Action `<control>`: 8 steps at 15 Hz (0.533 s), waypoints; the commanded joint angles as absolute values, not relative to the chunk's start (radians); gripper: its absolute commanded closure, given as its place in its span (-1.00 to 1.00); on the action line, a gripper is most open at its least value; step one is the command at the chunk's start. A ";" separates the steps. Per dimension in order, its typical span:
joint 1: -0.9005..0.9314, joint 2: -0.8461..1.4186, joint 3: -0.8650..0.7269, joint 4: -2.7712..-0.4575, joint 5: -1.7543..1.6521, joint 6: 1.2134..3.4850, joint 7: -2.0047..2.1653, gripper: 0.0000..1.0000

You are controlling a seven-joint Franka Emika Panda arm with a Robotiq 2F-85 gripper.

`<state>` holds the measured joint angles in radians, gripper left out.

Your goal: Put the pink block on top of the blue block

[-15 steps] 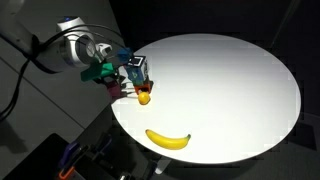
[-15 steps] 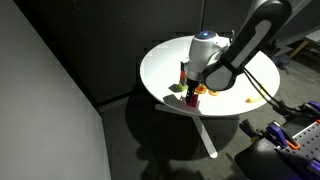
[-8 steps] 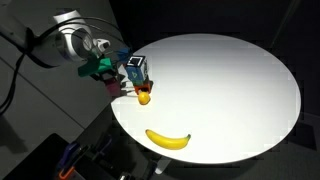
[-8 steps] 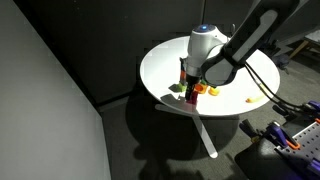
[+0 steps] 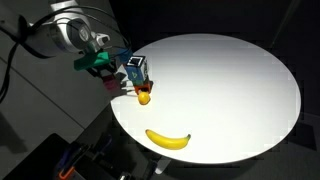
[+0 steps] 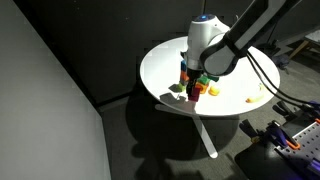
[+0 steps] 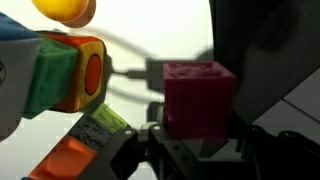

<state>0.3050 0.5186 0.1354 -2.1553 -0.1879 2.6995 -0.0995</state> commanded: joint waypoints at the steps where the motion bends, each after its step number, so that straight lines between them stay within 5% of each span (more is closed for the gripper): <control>1: 0.271 0.459 0.169 -2.169 -0.144 2.630 -0.086 0.35; 7: 0.272 0.429 0.163 -2.173 -0.133 2.634 -0.050 0.35; 8: 0.274 0.461 0.163 -2.155 -0.148 2.643 -0.068 -0.15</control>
